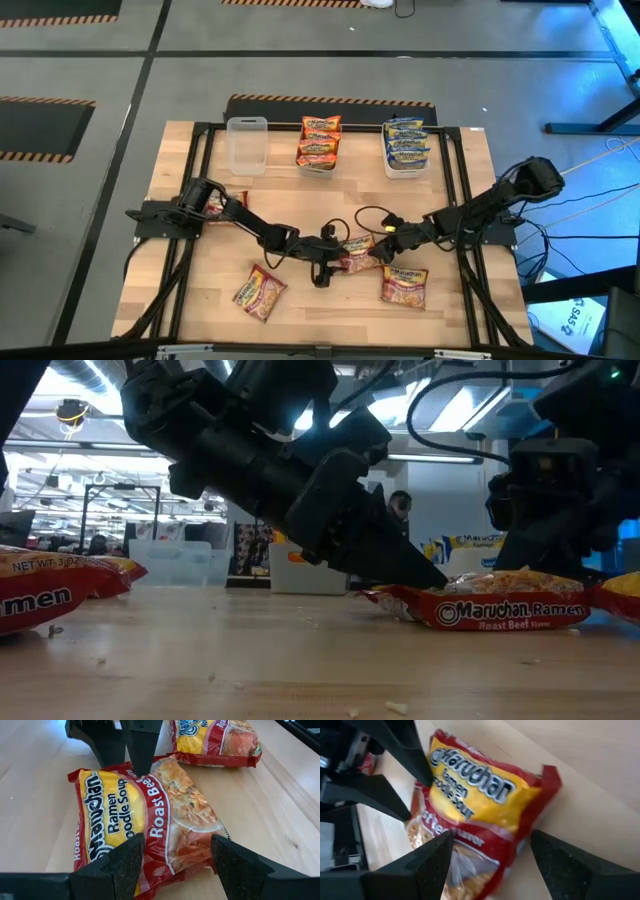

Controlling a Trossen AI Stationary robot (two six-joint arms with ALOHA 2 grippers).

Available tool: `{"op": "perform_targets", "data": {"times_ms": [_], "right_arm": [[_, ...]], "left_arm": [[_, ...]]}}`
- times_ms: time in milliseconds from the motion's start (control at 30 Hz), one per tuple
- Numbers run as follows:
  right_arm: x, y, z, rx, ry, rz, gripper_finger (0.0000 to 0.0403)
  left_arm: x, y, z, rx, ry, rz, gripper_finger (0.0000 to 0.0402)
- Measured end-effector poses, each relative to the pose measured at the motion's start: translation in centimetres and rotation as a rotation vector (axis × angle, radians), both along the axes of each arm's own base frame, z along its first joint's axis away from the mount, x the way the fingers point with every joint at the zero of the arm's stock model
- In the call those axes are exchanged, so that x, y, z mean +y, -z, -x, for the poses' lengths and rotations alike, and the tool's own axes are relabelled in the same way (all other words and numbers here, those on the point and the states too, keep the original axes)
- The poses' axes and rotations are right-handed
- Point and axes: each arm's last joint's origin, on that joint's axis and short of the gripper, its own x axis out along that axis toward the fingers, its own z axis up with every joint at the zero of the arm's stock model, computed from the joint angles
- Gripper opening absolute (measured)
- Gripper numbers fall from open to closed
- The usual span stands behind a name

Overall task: Sort Maruchan noodles
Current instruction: Put the red noodle pack into the transparent bin

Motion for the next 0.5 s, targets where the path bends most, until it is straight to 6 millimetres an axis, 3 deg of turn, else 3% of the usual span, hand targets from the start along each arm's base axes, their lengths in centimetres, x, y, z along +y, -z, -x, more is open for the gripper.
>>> {"op": "perform_targets", "data": {"times_ms": [500], "right_arm": [[0.09, 0.49, -0.57, -0.045, -0.004, 0.016, 0.0275]], "left_arm": [[0.04, -0.14, -0.13, -0.036, -0.004, 0.010, 0.0228]]}}
